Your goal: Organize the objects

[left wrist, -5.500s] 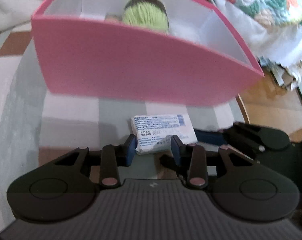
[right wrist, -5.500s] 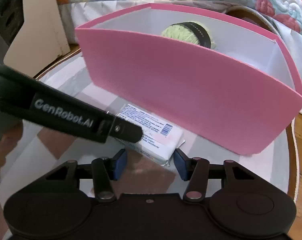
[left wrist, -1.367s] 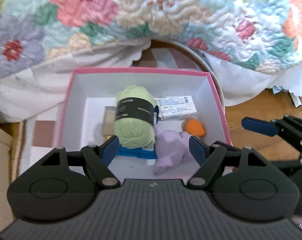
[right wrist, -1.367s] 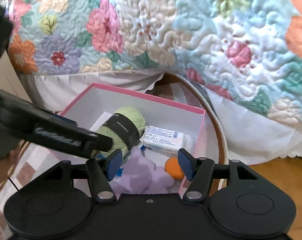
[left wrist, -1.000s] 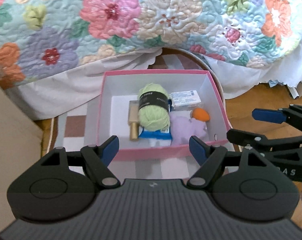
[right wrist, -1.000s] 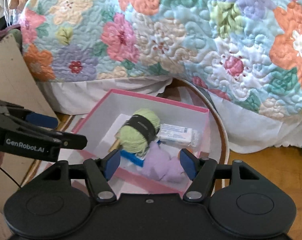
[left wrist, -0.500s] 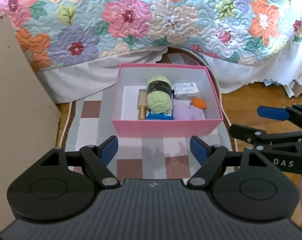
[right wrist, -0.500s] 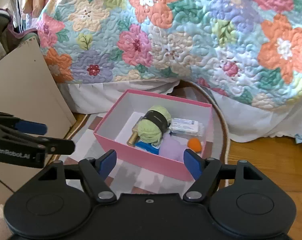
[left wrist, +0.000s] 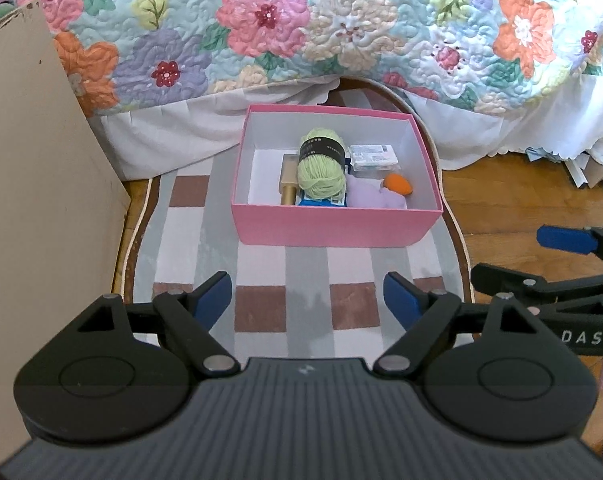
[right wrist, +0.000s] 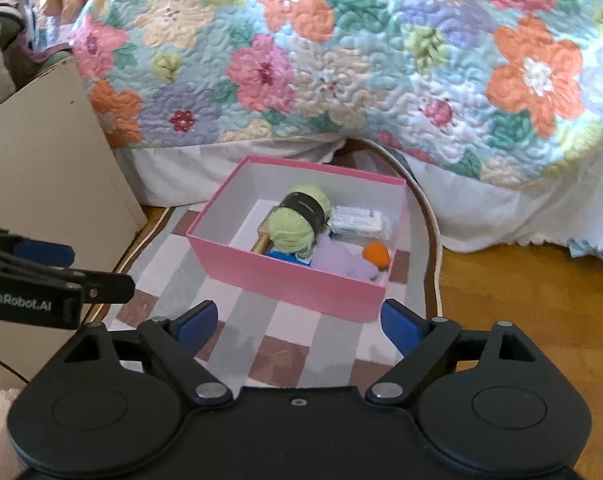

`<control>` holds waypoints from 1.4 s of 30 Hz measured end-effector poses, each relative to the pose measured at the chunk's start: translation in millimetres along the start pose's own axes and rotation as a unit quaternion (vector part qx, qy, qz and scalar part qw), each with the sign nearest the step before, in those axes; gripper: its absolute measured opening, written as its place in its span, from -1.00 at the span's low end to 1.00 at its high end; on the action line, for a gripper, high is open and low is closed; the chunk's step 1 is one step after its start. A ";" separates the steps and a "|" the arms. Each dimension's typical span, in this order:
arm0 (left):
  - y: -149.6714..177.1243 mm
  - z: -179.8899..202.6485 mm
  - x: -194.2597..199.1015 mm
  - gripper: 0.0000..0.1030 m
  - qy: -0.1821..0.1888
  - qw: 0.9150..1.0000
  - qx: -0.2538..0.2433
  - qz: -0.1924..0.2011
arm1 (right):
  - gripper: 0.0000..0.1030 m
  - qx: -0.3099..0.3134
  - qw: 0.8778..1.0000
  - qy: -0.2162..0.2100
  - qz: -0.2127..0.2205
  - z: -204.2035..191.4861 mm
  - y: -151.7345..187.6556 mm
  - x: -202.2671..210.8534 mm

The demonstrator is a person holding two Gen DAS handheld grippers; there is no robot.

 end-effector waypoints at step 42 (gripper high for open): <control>36.0 -16.2 -10.7 0.99 -0.040 0.998 0.007 -0.054 | 0.88 -0.006 0.992 0.068 -0.102 6.8 34.6 -10.8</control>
Point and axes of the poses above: each gripper's, at about its wrist camera, not at the fingertips, and x roughly against the way its jaws point, z to its right, y to its underside, the point moved 6 cm from there along -x, roughly the way its jaws point, and after that the axes turned 1 degree about x, right-handed, at the moved point
